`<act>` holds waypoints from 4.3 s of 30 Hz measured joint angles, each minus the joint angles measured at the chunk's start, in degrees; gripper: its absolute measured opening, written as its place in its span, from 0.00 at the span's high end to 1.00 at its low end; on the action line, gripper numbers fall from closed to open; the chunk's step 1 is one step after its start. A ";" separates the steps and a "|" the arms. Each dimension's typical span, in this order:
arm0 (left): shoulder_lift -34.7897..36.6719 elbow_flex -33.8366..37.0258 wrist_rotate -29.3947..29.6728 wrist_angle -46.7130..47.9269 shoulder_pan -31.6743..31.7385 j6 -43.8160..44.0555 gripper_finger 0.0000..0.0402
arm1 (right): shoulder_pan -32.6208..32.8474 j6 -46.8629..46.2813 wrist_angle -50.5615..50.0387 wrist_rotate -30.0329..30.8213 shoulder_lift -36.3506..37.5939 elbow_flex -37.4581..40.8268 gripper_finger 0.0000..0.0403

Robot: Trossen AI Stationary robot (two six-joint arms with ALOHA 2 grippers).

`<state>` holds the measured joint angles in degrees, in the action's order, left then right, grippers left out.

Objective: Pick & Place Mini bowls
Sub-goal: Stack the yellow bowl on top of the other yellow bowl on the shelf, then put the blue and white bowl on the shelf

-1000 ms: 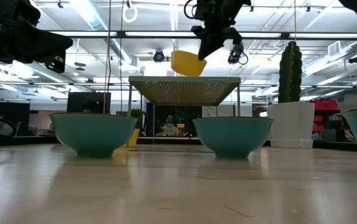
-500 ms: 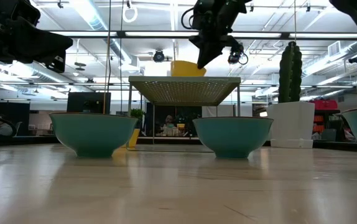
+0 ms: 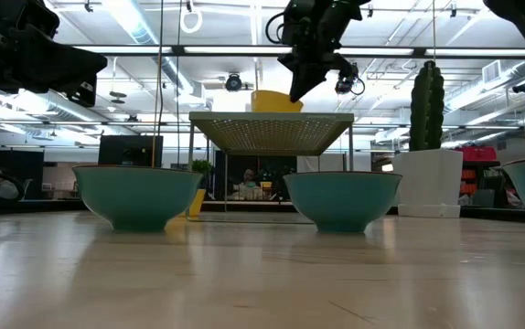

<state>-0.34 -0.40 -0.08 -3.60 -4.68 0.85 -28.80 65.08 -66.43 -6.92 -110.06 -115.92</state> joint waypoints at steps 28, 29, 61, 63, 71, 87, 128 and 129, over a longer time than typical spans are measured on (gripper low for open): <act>-0.02 0.00 0.00 -0.01 0.01 -0.01 0.91 | 0.89 -0.11 -0.03 2.12 -0.22 0.11 1.00; -0.02 0.00 0.00 0.00 0.01 -0.01 0.91 | 0.91 -0.09 -0.03 2.11 -0.22 0.11 1.00; 0.00 0.00 0.00 -0.02 0.00 -0.01 0.91 | 1.14 0.04 0.91 3.43 -0.26 2.75 1.00; -0.02 0.01 0.00 -0.01 0.01 0.00 0.91 | 1.14 0.04 0.89 3.43 -0.26 2.75 1.00; -0.02 0.00 0.00 -0.02 0.01 0.00 0.91 | 1.14 -0.83 1.58 3.43 -0.26 2.75 0.97; -0.02 0.00 0.00 0.00 -0.01 -0.01 0.91 | 1.24 -5.38 3.36 3.45 -0.26 2.75 0.89; -0.01 0.00 0.00 0.00 0.00 0.01 0.91 | 4.41 -30.77 1.87 8.95 10.91 2.73 0.89; -0.02 0.01 0.00 -0.01 0.01 -0.01 0.91 | 4.75 -31.36 1.83 8.95 11.10 2.72 0.89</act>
<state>-0.36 -0.39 -0.08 -3.61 -4.67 0.84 -24.04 33.72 -64.59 2.03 -98.96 -113.19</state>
